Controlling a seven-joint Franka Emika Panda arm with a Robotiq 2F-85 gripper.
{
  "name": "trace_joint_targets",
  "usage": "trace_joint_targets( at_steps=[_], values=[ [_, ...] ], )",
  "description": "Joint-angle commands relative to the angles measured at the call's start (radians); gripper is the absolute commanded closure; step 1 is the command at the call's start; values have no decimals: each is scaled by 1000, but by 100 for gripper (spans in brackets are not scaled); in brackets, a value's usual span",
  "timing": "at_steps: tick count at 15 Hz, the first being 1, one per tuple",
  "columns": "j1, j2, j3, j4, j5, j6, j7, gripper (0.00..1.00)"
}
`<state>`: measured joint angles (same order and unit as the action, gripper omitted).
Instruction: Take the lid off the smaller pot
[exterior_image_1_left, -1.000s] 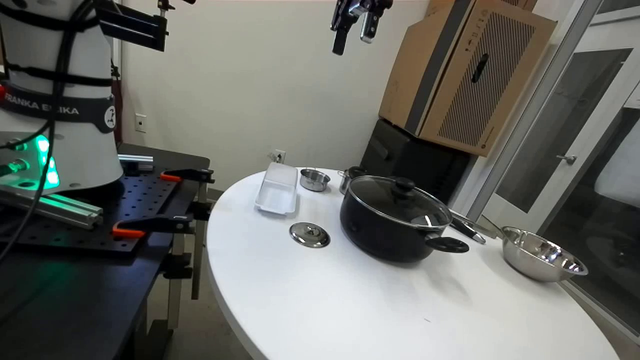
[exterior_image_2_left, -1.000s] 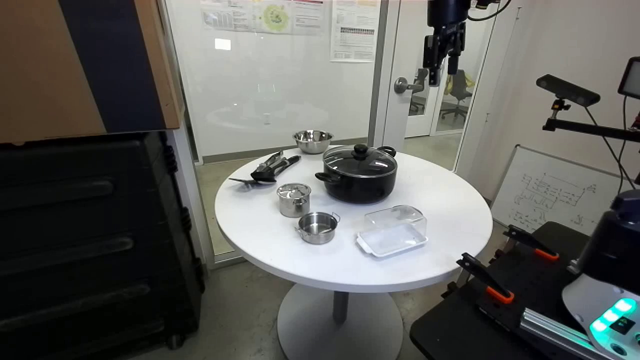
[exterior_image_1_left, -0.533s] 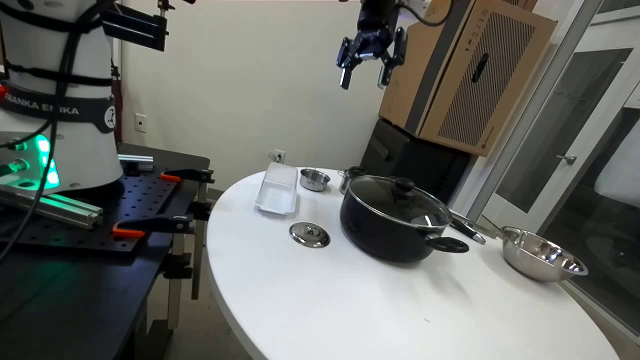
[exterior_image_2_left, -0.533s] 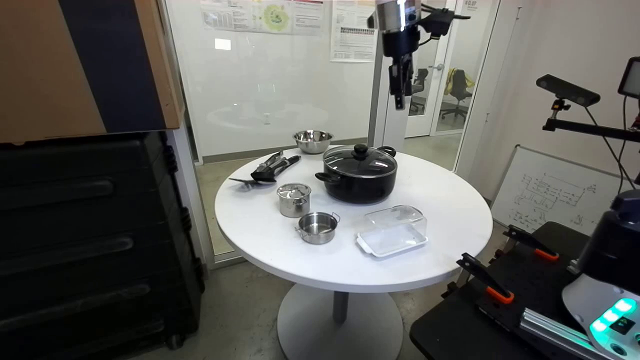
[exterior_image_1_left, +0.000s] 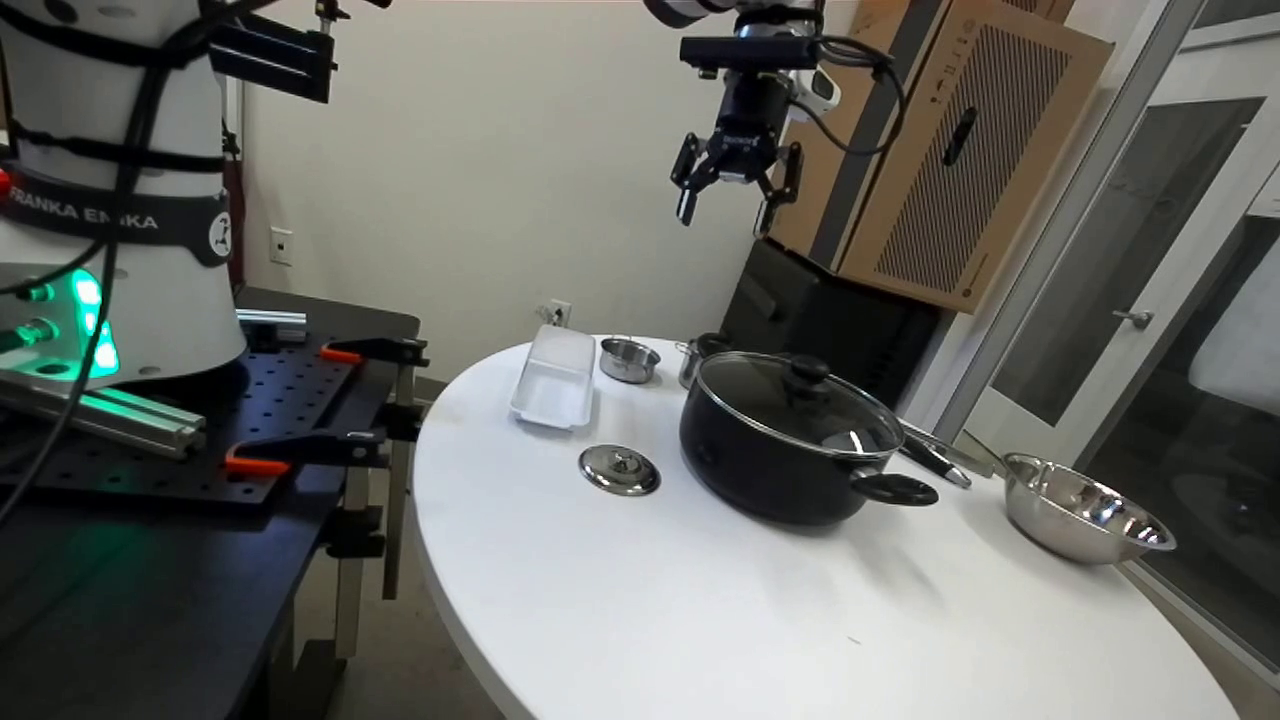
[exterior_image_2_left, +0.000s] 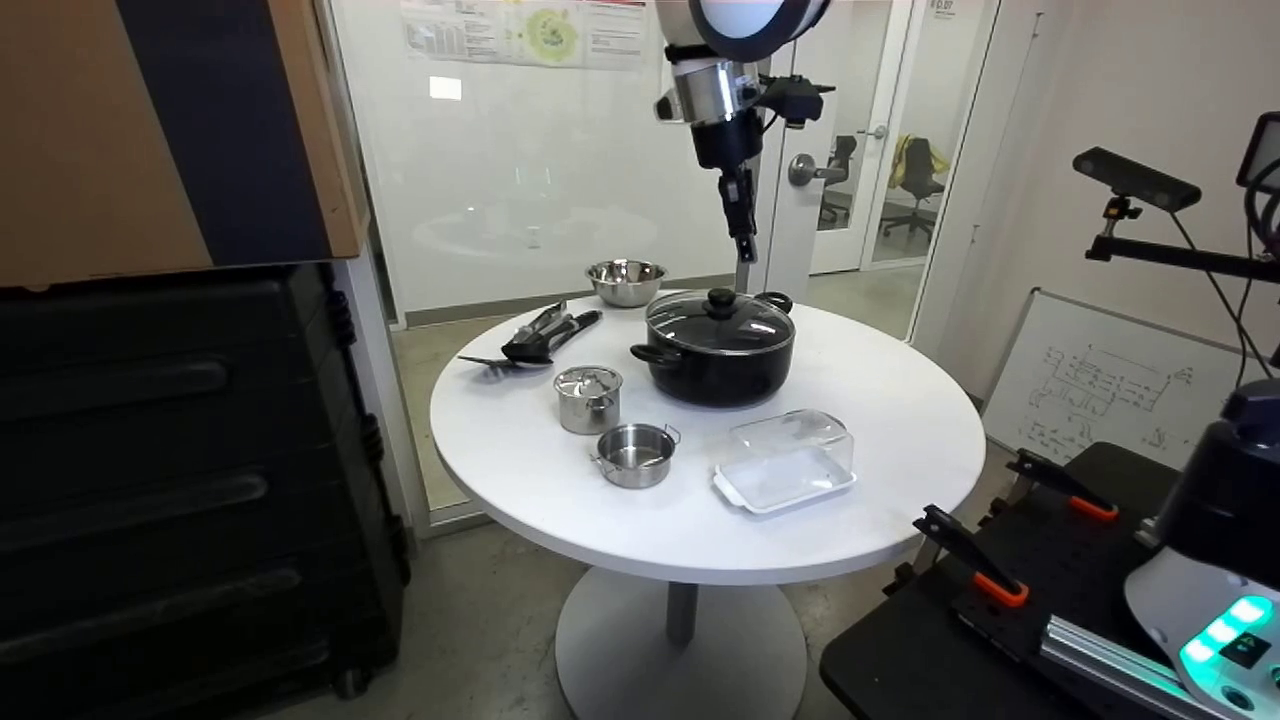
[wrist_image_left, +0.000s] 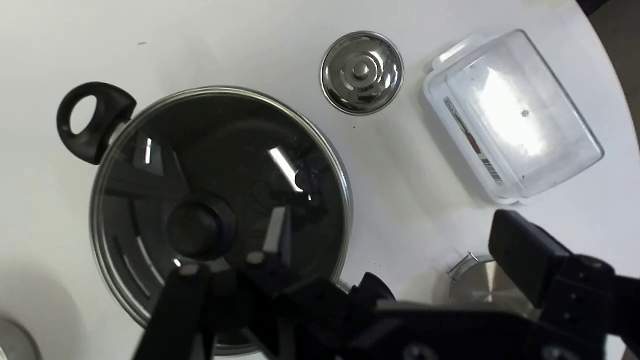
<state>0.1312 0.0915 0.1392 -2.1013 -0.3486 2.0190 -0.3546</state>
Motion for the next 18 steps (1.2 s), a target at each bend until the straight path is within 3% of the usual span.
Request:
trace_joint_targets(
  at_steps=[1,5,14,18],
  values=[
    [-1,-4,-1,1,1,-3,0,0],
    [-2,0,-3,5,5,-3,7,0],
    [33,180,45,19,-9,407,-89,0],
    [29,282,74,54,32,522,-157,0]
  ],
)
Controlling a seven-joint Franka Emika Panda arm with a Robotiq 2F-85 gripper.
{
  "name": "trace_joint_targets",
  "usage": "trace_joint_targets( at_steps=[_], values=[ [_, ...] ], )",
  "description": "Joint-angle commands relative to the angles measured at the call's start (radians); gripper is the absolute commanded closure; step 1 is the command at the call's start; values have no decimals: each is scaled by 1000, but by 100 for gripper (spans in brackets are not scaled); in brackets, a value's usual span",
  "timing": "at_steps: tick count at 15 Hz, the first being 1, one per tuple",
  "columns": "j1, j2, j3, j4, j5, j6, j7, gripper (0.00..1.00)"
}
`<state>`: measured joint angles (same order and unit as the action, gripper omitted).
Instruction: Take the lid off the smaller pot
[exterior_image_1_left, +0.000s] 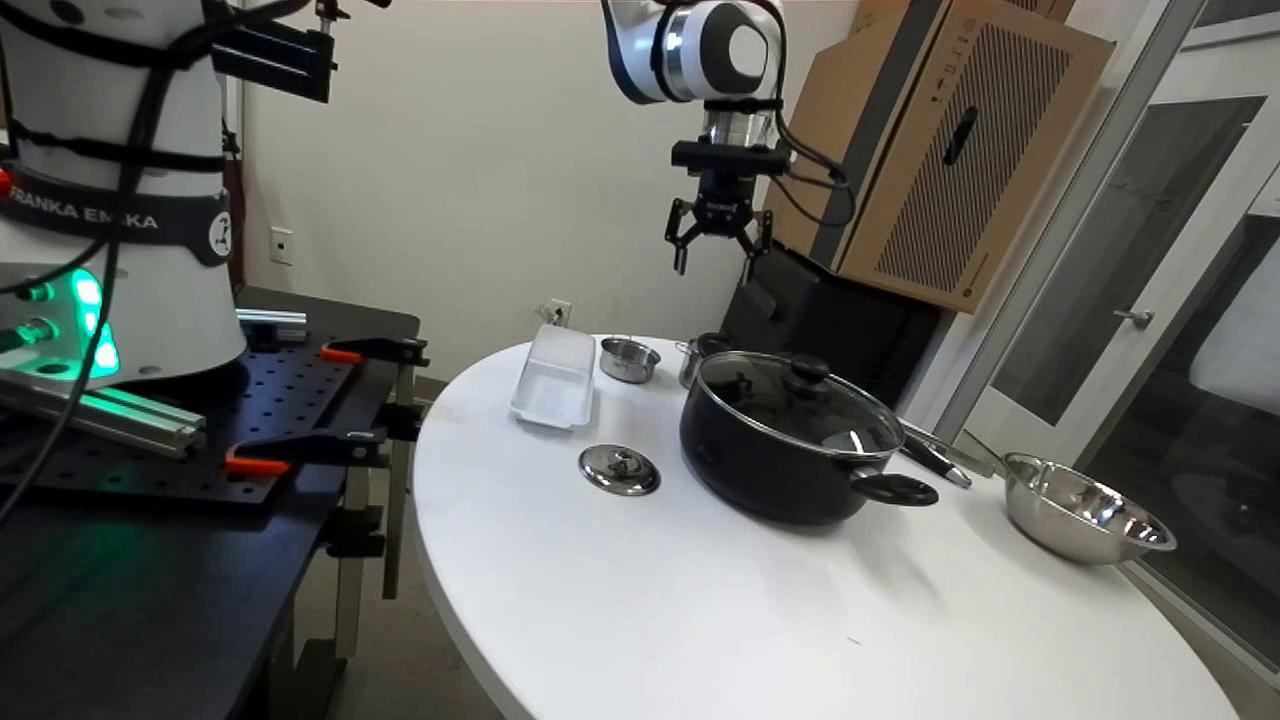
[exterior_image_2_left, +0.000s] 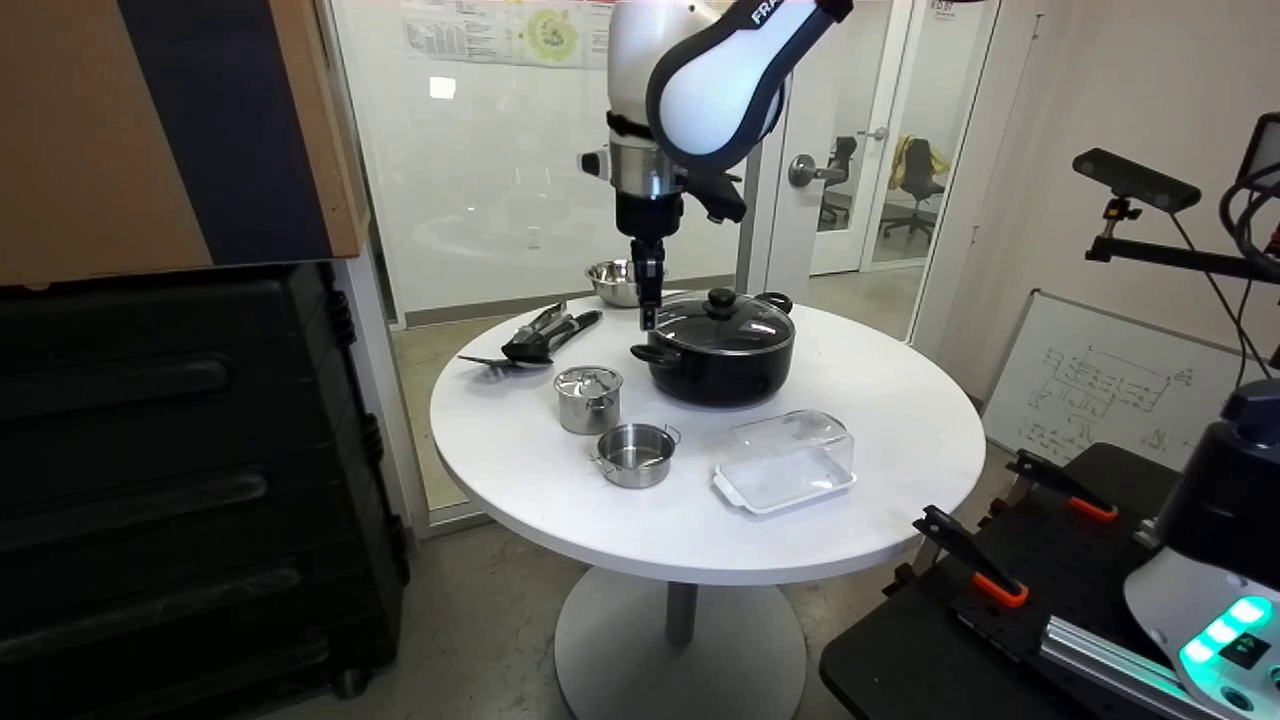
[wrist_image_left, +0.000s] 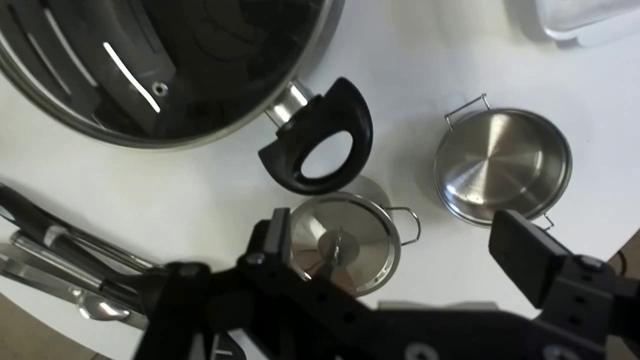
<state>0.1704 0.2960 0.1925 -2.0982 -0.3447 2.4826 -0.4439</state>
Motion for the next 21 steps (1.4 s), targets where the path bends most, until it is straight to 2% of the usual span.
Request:
trace_joint_targets(
  at_steps=[1,5,9,16,21],
  values=[
    [-19,101,30,64,44,66,-95,0],
    [-72,179,77,152,145,38,-216,0],
    [-97,235,92,258,217,-13,-303,0],
    [-51,325,70,398,205,-180,-308,0],
    [-13,377,56,466,182,-241,-286,0]
  ],
)
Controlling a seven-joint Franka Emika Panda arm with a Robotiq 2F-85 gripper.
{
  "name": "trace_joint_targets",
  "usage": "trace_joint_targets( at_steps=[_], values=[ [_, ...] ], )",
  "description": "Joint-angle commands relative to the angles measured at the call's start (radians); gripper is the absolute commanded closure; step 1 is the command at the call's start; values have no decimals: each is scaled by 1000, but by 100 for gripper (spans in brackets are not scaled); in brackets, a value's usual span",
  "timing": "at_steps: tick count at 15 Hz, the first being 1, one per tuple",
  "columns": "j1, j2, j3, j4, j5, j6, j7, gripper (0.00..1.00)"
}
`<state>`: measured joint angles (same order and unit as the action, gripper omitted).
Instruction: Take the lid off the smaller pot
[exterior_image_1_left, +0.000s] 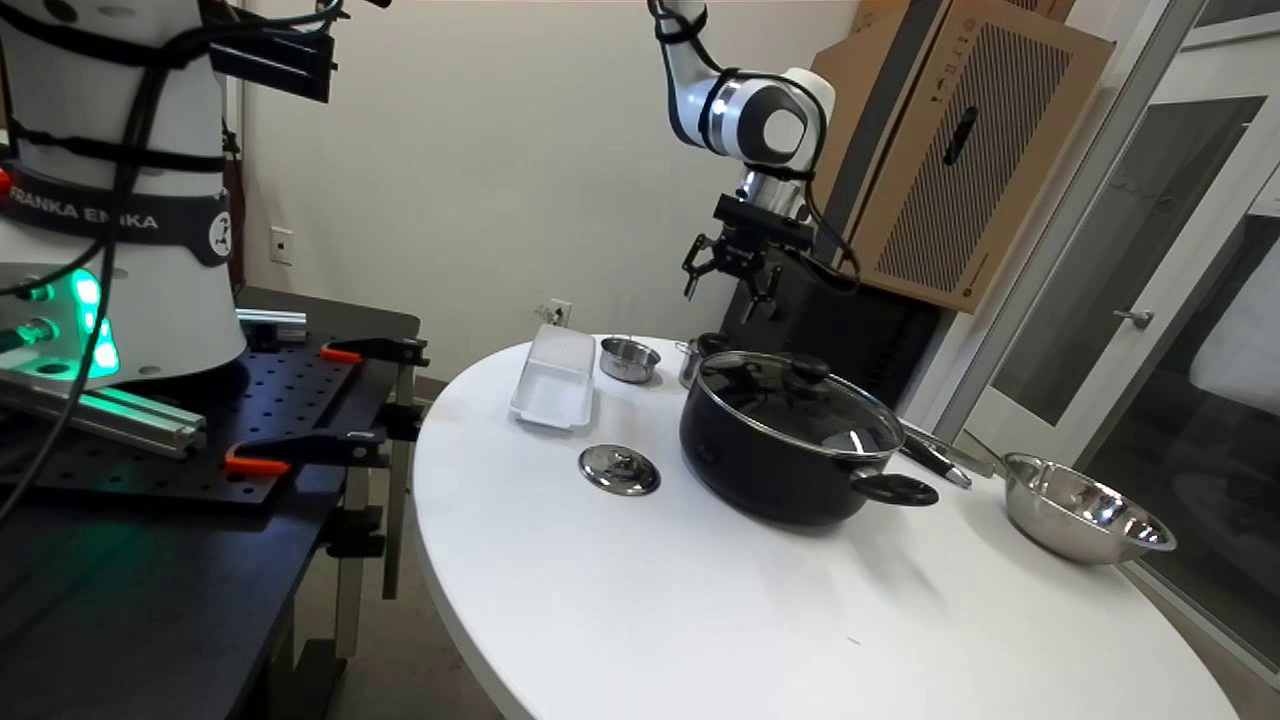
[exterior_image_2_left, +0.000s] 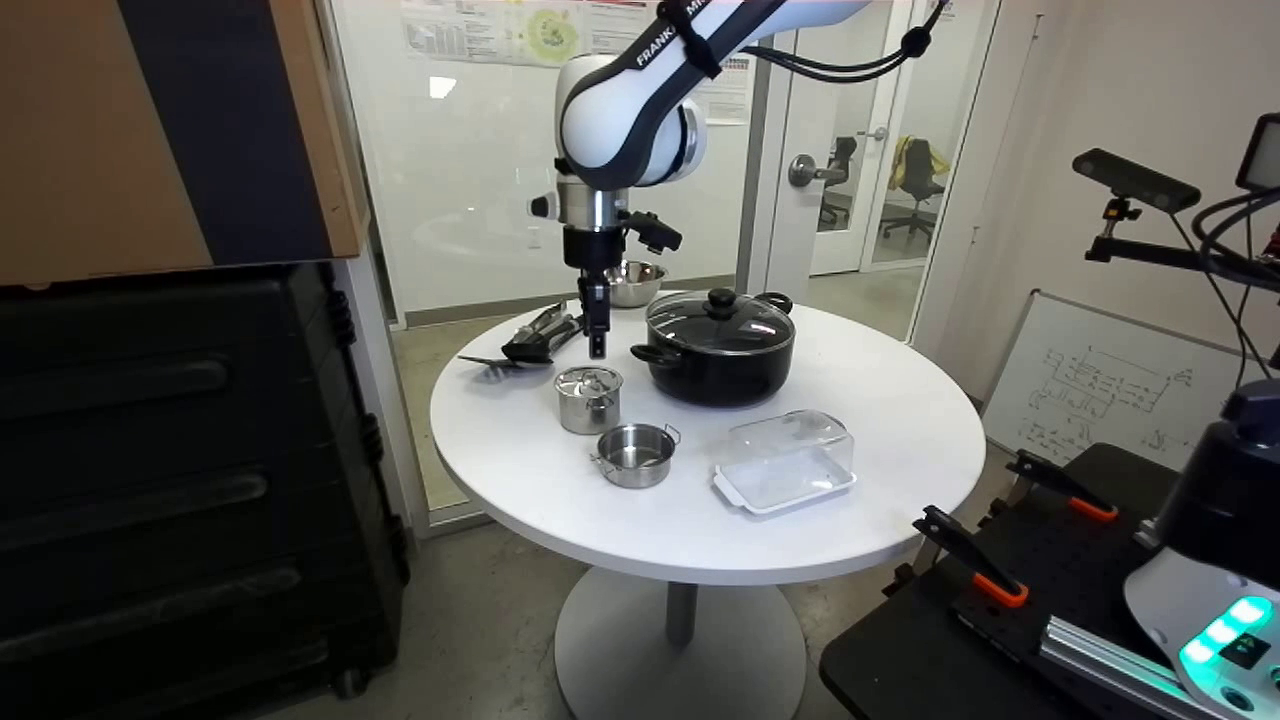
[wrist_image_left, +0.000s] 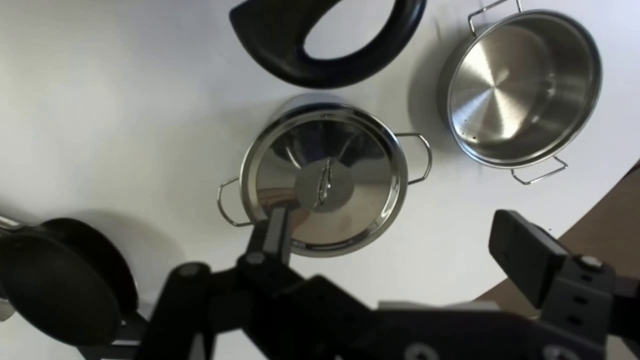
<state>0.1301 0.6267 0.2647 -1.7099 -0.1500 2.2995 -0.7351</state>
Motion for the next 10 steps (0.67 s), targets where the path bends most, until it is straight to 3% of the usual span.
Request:
trace_joint_targets(
  at_steps=[1,10],
  values=[
    [35,54,-22,89,-18,-67,13,0],
    [60,102,-66,152,-38,-117,80,0]
  ],
)
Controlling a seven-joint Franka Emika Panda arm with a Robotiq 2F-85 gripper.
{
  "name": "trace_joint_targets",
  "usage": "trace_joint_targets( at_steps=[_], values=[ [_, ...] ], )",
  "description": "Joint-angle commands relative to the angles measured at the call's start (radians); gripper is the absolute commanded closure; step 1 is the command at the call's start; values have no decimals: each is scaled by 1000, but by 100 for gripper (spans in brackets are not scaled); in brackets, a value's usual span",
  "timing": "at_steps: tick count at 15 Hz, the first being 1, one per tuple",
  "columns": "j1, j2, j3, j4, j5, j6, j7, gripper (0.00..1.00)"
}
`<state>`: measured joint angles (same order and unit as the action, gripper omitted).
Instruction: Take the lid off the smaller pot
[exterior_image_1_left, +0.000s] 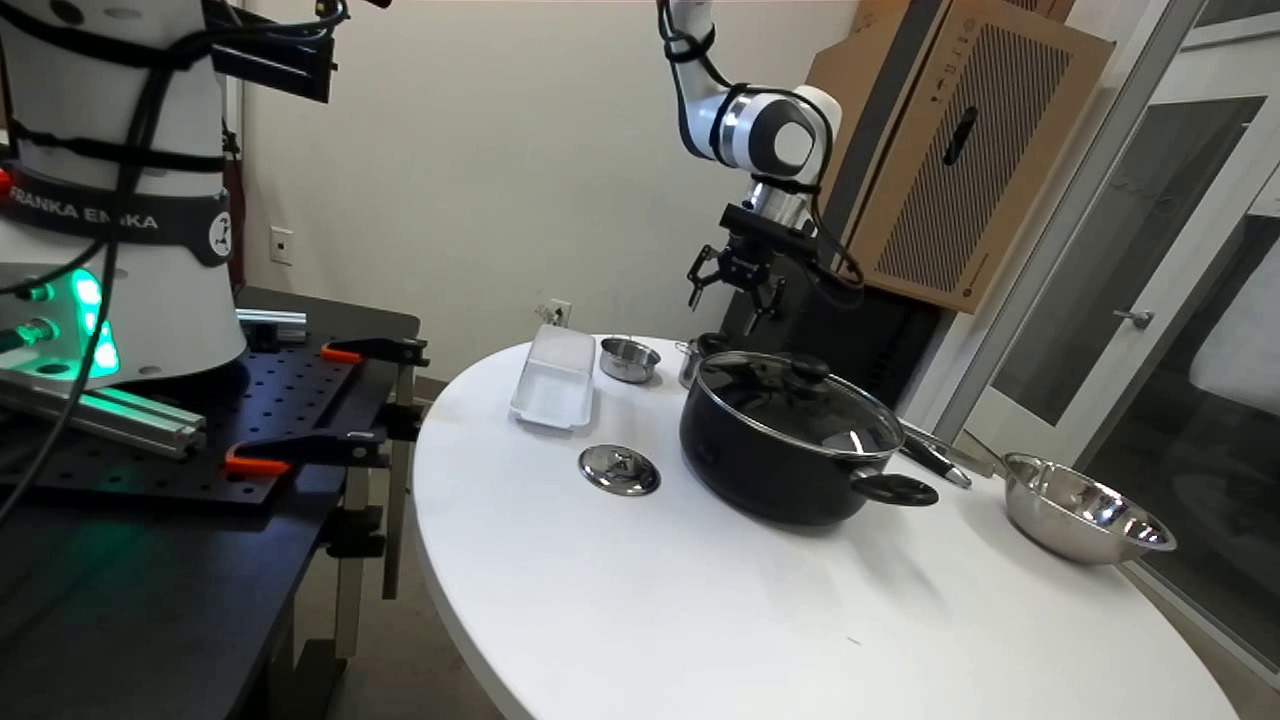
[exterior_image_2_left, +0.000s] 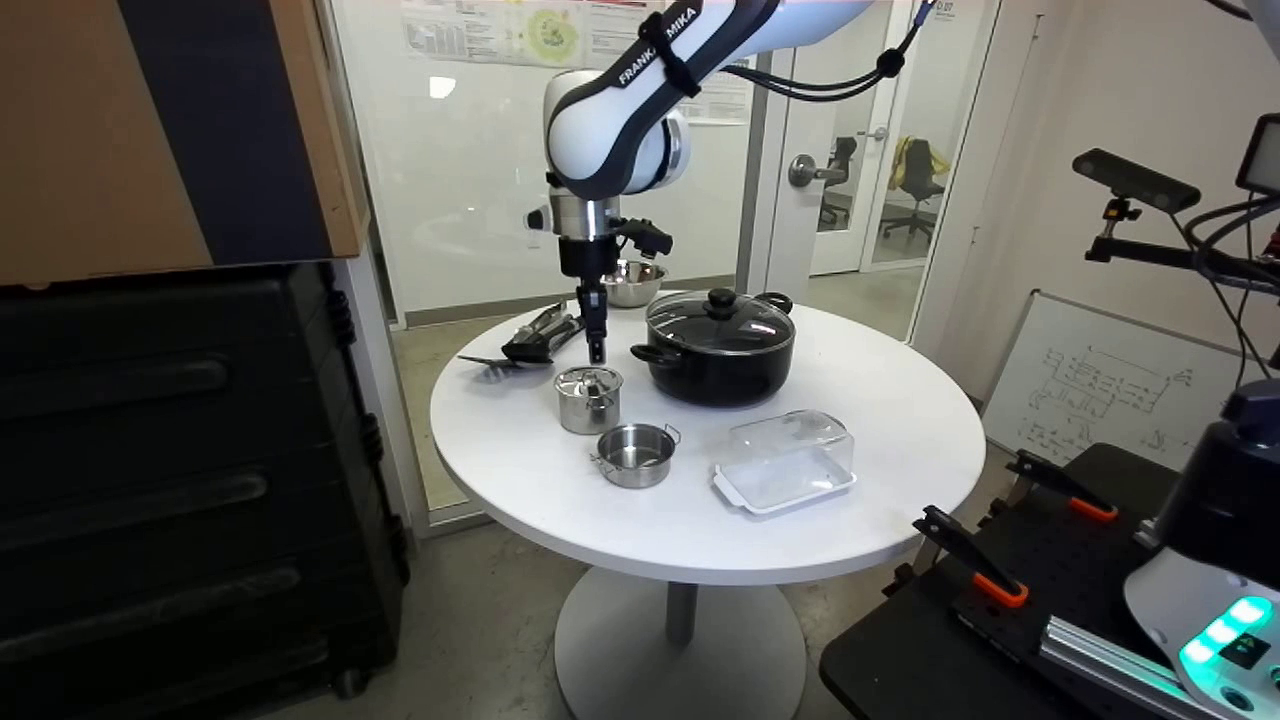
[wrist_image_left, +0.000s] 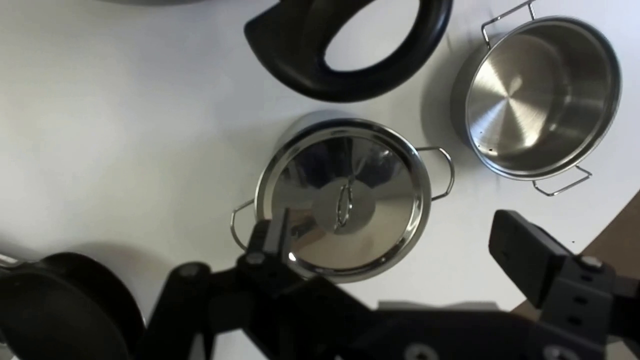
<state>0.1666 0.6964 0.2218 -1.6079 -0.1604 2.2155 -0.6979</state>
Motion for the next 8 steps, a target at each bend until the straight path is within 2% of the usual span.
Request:
trace_joint_targets(
  at_steps=[1,8],
  values=[
    [27,37,-27,51,-33,-28,55,0],
    [59,72,-45,70,-86,-10,161,0]
  ],
)
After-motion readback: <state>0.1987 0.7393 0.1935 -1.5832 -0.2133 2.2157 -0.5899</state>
